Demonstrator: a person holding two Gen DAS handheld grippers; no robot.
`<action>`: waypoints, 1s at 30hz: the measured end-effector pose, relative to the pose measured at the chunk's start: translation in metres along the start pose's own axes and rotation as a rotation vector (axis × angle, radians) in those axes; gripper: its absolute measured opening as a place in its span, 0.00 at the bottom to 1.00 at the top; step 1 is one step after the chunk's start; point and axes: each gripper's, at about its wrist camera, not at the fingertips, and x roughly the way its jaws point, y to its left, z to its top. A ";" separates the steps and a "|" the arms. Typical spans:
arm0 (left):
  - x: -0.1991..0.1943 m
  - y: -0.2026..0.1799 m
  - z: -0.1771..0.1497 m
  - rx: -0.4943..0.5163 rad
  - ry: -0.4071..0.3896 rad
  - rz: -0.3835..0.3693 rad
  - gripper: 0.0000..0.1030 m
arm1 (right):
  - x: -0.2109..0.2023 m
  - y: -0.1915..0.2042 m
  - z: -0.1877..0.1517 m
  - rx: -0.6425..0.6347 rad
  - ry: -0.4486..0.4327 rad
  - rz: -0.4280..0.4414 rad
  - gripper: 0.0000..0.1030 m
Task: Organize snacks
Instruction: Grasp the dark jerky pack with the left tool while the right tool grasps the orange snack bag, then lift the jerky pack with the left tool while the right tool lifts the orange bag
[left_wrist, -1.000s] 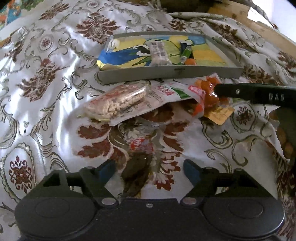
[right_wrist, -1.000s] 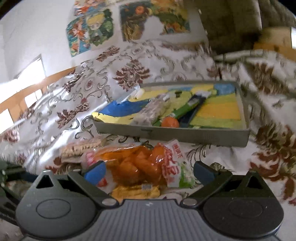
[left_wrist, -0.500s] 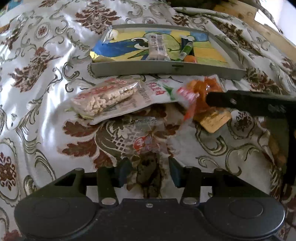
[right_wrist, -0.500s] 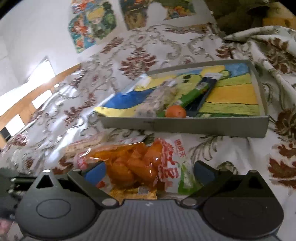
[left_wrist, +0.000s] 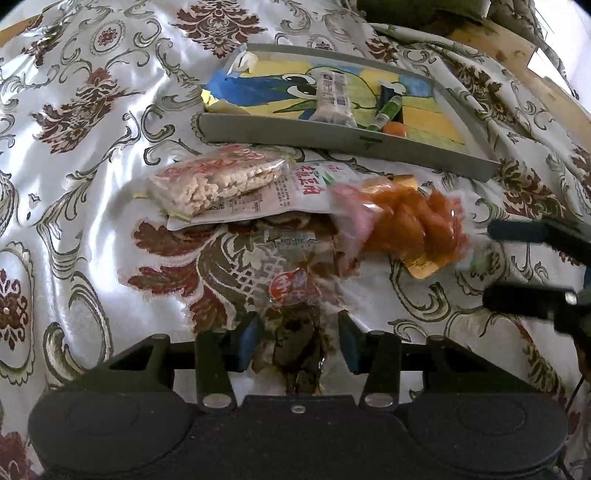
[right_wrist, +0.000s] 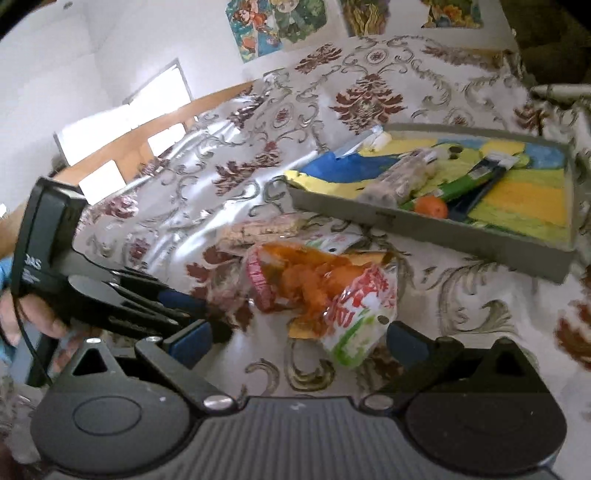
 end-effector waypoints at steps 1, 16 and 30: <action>0.000 0.000 0.000 -0.001 -0.001 -0.001 0.46 | -0.002 0.001 0.001 -0.012 -0.021 -0.025 1.00; -0.001 0.011 -0.001 -0.043 0.012 -0.040 0.46 | 0.059 0.004 0.021 -0.131 -0.046 -0.088 1.00; -0.008 0.016 -0.009 -0.182 -0.010 -0.082 0.45 | 0.059 0.035 -0.002 -0.276 0.044 -0.228 0.81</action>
